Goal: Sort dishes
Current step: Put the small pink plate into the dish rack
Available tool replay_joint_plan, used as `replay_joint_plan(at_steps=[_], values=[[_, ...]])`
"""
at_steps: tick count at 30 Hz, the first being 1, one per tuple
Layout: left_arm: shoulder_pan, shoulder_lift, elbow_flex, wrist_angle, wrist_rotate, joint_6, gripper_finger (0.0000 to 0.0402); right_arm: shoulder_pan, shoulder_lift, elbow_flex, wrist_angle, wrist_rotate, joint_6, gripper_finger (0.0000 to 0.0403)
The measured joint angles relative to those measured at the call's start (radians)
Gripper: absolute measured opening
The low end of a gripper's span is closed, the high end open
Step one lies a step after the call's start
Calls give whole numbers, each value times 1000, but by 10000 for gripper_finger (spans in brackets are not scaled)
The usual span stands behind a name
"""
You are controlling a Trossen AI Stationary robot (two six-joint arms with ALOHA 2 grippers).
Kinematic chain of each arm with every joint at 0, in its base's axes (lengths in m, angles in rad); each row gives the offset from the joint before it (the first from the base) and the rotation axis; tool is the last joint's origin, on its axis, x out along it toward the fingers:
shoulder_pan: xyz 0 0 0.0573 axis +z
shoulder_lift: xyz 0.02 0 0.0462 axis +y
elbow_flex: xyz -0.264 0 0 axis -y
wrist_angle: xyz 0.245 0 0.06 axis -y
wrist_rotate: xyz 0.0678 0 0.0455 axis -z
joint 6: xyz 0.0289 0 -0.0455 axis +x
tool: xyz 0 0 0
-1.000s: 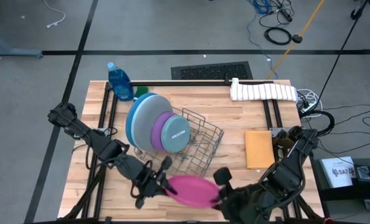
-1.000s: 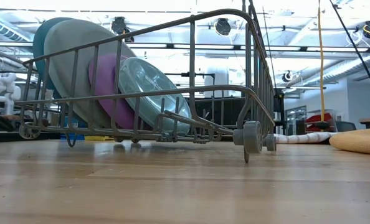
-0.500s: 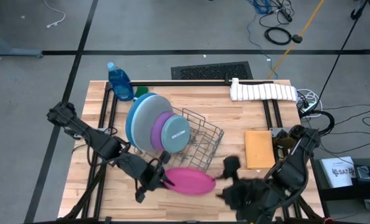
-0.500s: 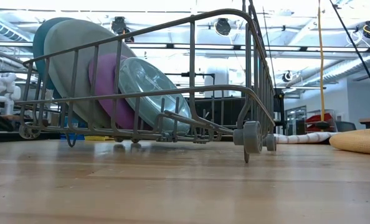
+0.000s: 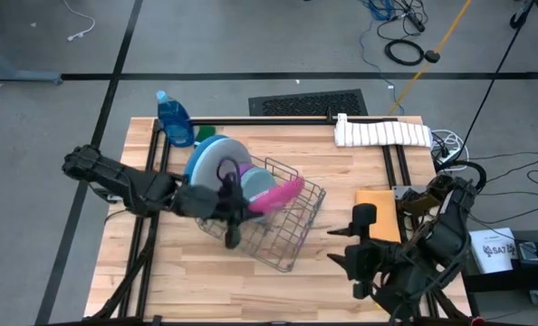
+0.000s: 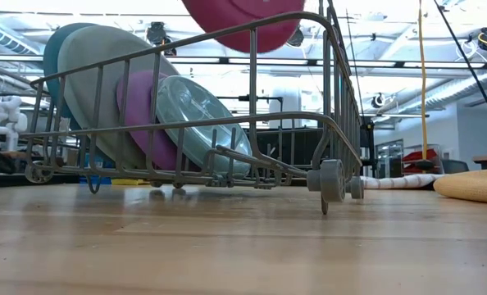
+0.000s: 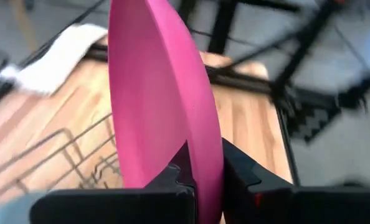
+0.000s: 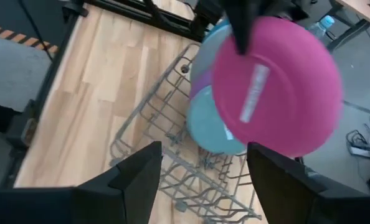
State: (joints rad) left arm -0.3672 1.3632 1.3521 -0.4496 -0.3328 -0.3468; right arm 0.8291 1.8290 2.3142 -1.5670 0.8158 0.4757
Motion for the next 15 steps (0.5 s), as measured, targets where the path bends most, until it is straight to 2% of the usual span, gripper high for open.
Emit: replay_joint_plan(at_steps=[4,7,15], values=[[90,-4,0,-18,3,-214,29,22,2,0,-1,-2,37,228],[159,-3,-24,11,70,-324,29,41,2,-10,14,6,65,228],[240,-3,-173,101,183,-519,29,124,6,-105,148,142,72,228]])
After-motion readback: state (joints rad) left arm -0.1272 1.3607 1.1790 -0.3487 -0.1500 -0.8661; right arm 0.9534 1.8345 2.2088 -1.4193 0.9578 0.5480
